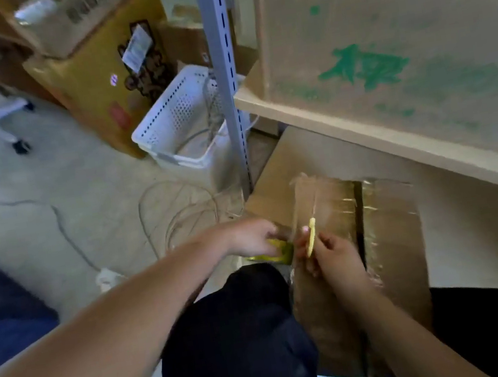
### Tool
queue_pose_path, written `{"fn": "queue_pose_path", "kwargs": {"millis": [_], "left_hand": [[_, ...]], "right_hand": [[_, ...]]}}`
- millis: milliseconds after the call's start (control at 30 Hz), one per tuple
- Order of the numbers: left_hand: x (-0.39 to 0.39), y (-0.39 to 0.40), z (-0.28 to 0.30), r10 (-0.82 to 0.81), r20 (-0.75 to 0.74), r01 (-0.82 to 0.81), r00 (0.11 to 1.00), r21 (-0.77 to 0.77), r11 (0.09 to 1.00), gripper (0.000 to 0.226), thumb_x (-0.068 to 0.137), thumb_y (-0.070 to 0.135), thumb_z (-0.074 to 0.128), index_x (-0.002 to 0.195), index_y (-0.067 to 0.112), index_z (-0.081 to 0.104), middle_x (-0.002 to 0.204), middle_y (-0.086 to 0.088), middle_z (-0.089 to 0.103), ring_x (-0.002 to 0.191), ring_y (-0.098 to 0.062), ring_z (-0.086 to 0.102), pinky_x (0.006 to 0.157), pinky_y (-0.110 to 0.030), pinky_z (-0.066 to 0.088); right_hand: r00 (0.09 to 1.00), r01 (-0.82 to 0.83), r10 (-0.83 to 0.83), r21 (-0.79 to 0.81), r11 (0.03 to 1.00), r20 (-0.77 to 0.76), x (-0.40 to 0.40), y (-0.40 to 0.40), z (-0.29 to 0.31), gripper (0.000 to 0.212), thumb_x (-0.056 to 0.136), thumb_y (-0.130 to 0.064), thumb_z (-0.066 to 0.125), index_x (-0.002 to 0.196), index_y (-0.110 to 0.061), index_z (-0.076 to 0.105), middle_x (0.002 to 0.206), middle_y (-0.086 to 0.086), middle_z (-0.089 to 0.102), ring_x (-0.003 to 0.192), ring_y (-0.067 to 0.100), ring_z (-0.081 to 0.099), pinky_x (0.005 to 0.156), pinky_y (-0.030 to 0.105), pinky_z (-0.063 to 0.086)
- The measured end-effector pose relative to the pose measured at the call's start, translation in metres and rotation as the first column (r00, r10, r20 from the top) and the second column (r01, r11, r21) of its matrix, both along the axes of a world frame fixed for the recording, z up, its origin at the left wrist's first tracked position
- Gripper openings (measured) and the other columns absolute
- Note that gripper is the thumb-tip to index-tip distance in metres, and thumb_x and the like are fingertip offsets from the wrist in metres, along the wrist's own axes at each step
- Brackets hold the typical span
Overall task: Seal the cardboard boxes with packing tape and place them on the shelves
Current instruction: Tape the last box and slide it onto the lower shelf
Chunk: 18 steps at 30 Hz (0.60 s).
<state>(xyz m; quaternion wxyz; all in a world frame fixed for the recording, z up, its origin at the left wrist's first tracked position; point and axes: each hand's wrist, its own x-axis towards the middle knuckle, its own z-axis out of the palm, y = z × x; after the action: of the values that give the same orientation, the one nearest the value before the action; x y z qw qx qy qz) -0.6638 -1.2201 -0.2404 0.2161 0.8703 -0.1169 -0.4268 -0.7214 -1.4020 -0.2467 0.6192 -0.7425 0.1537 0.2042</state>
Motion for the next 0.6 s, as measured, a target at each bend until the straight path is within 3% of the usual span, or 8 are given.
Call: {"fn": "queue_pose_path", "kwargs": {"millis": [100,233,333,400,467,567,600], "left_hand": [[0.013,-0.001,-0.022,-0.023,-0.103,0.013,0.994,-0.097,0.995,0.010,0.094,0.024,0.065,0.103,0.024,0.066,0.077,0.004,0.074,0.069,-0.013,0.070,0.065,-0.024,0.054],[0.017,-0.002,-0.035,-0.055,-0.062,0.049,0.997,-0.092,0.995,0.004,0.092,0.036,0.067,0.091,0.035,0.064,0.059,0.016,0.065,0.050,0.002,0.061,0.056,-0.021,0.047],[0.020,0.002,-0.022,-0.039,-0.065,0.033,0.997,-0.089,0.995,0.014,0.093,0.029,0.067,0.106,0.024,0.069,0.064,0.017,0.064,0.047,0.009,0.057,0.051,-0.012,0.044],[0.023,0.008,-0.007,-0.021,-0.130,0.010,0.991,-0.081,0.997,0.018,0.096,0.030,0.064,0.111,0.020,0.068,0.062,0.017,0.067,0.050,0.001,0.061,0.056,-0.014,0.049],[0.026,0.009,0.006,-0.045,-0.166,0.036,0.985,-0.059,0.998,0.018,0.098,0.033,0.059,0.110,0.023,0.068,0.057,0.019,0.065,0.050,-0.008,0.061,0.060,-0.018,0.049],[0.029,0.007,0.014,-0.074,-0.128,0.072,0.989,-0.022,0.997,0.017,0.099,0.029,0.059,0.108,0.022,0.071,0.049,0.018,0.061,0.042,-0.004,0.055,0.060,-0.013,0.046],[0.029,0.006,0.015,-0.076,-0.125,0.075,0.989,-0.014,0.997,0.017,0.098,0.028,0.060,0.108,0.020,0.072,0.051,0.016,0.063,0.041,-0.003,0.056,0.065,-0.015,0.049]], "right_hand": [[0.996,0.087,-0.088,0.134,0.987,0.008,0.001,0.000,-0.016,0.038,0.101,-0.026,0.049,0.081,0.003,0.064,0.057,0.006,0.060,0.040,0.011,0.051,0.041,0.020,0.041],[0.998,0.056,-0.051,0.170,0.984,-0.033,0.006,0.003,-0.015,0.040,0.099,-0.026,0.052,0.084,0.010,0.062,0.058,0.007,0.059,0.039,0.013,0.051,0.040,0.020,0.041],[0.990,-0.095,0.100,0.059,0.994,-0.098,0.000,-0.001,0.008,0.048,0.096,-0.044,0.053,0.086,0.000,0.068,0.062,0.005,0.064,0.039,0.012,0.049,0.040,0.020,0.039],[0.952,-0.264,0.261,0.001,0.965,-0.161,-0.013,-0.005,0.031,0.060,0.085,-0.065,0.047,0.080,-0.010,0.072,0.061,0.001,0.068,0.038,0.010,0.048,0.038,0.019,0.035],[0.913,-0.340,0.325,-0.022,0.940,-0.247,-0.030,-0.007,0.032,0.072,0.077,-0.077,0.042,0.076,-0.013,0.074,0.063,0.002,0.071,0.043,0.006,0.054,0.045,0.020,0.040],[0.819,-0.298,0.309,0.103,0.949,-0.483,-0.051,0.002,0.025,0.074,0.071,-0.088,0.050,0.075,-0.018,0.074,0.074,0.004,0.075,0.060,0.013,0.066,0.073,0.034,0.058],[0.807,-0.261,0.301,0.151,0.954,-0.507,-0.056,0.004,0.020,0.076,0.067,-0.091,0.052,0.078,-0.019,0.073,0.078,0.004,0.075,0.065,0.017,0.067,0.073,0.036,0.057]]}}
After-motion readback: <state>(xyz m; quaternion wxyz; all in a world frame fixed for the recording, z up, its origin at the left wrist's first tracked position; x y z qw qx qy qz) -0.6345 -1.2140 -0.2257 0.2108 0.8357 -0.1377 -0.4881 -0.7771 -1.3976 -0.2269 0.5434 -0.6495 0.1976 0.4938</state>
